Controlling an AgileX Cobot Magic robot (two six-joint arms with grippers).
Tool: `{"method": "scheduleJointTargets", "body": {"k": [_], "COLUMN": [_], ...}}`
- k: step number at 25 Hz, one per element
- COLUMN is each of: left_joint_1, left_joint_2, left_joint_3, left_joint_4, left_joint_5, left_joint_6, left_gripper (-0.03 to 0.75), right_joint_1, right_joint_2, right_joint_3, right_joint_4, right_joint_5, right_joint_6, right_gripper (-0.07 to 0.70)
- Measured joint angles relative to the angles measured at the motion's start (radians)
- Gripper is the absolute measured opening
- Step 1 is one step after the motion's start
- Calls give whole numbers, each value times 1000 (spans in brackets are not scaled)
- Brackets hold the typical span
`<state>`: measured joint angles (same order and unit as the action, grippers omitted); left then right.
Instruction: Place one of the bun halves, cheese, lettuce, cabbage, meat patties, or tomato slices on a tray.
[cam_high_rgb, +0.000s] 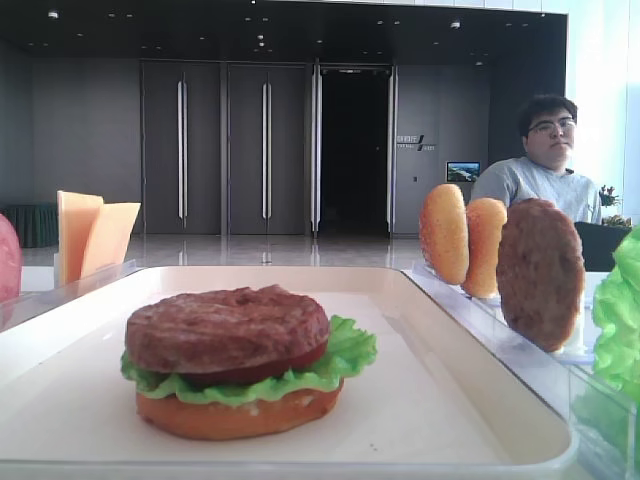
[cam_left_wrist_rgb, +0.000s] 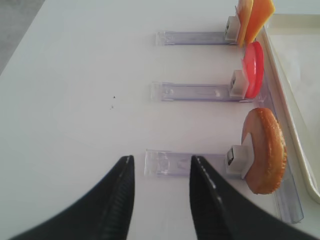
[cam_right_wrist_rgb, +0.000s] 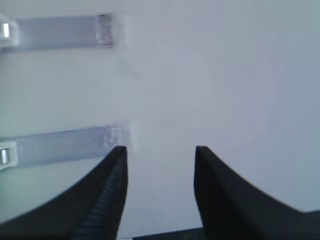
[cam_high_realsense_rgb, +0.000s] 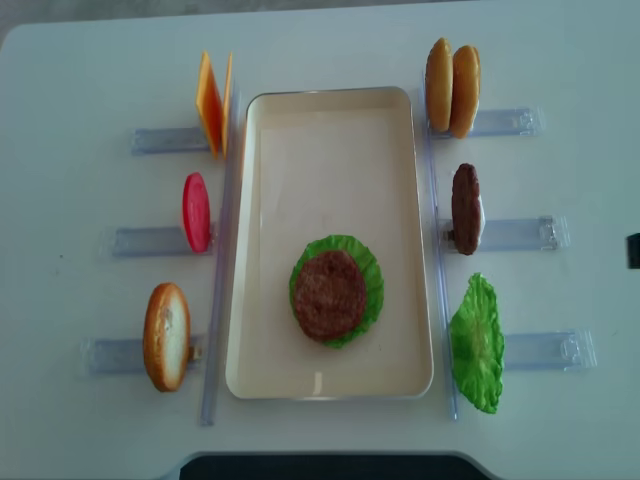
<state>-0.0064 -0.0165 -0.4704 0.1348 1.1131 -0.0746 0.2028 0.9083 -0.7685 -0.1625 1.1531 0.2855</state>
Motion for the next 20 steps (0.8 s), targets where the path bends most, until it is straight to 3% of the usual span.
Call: {"method": "scheduleJointTargets", "body": {"k": [5,13,20], "left_joint_1": [0,0,0], "left_joint_2": [0,0,0], "left_joint_3": [0,0,0], "left_joint_4": [0,0,0], "left_joint_5": [0,0,0], "left_joint_6": [0,0,0], "left_gripper": [285,285,283], "right_joint_1": [-136,-144,-144], "right_joint_2": [-264,-683,-911], "right_joint_3": [5,192,253], "right_joint_4": [22,33,103], "right_joint_5": [61,59,-5], "right_joint_6": [-45,-60,-182], "right_gripper": [304,303,298]}}
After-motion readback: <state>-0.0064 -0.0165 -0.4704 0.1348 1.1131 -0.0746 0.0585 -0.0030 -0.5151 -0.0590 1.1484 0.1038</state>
